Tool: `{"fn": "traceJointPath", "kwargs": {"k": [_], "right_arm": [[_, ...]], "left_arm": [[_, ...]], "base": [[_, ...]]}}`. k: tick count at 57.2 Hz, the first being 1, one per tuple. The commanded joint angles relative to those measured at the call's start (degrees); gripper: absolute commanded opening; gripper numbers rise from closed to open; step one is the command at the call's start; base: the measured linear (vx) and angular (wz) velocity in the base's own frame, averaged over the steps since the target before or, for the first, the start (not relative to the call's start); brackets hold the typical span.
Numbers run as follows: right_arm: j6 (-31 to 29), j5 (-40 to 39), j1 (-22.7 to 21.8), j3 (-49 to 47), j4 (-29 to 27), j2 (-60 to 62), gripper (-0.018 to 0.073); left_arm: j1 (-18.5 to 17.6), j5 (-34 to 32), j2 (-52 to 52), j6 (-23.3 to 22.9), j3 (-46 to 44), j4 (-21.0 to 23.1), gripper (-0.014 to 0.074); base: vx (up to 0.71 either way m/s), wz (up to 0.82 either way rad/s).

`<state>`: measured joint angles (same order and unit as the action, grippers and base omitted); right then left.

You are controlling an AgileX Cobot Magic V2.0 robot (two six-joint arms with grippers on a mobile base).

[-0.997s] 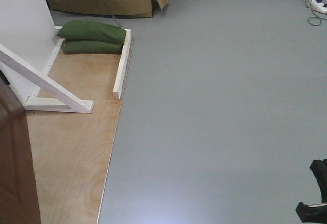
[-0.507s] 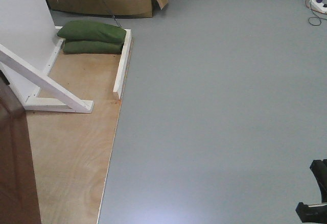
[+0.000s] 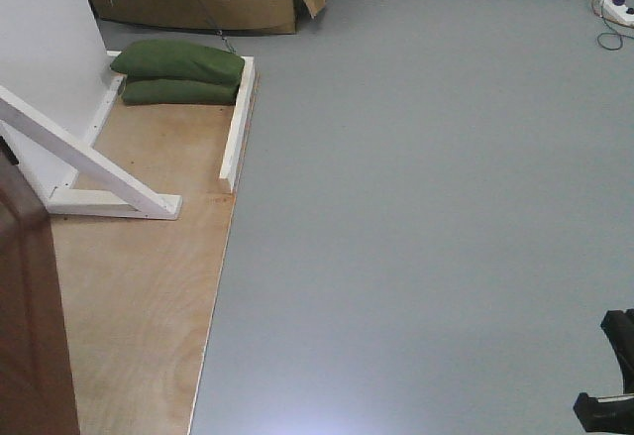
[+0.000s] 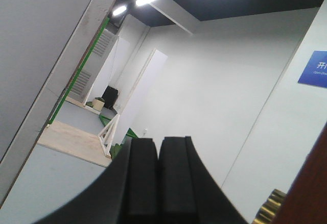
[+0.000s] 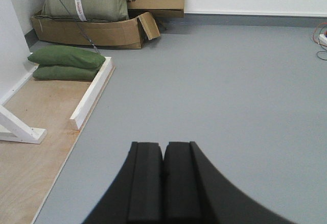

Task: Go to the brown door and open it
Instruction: 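Raise the left arm and bring the closed left gripper to the door face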

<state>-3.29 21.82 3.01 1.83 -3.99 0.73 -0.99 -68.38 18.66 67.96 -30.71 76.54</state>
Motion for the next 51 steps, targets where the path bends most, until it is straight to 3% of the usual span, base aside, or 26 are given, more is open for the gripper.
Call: {"fn": "traceJointPath", "kwargs": {"k": [1,27,51], "right_arm": [[-0.5,-4.4,0.1,0.2,0.2,0.3,0.0],[-0.5,-4.6,0.1,0.2,0.2,0.3,0.0],[-0.5,-4.6,0.1,0.2,0.2,0.3,0.0]], "left_arm": [[0.1,1.3,2.6,0.2,-2.7,-3.2,-0.0004],[-0.1,4.9,9.4,0.2,-5.5,-2.0,-0.0004],[-0.1,18.4,9.8,0.2,-5.5,-2.0,-0.0004]], "base": [[0.0,0.0],[0.0,0.0],[0.0,0.0]]}}
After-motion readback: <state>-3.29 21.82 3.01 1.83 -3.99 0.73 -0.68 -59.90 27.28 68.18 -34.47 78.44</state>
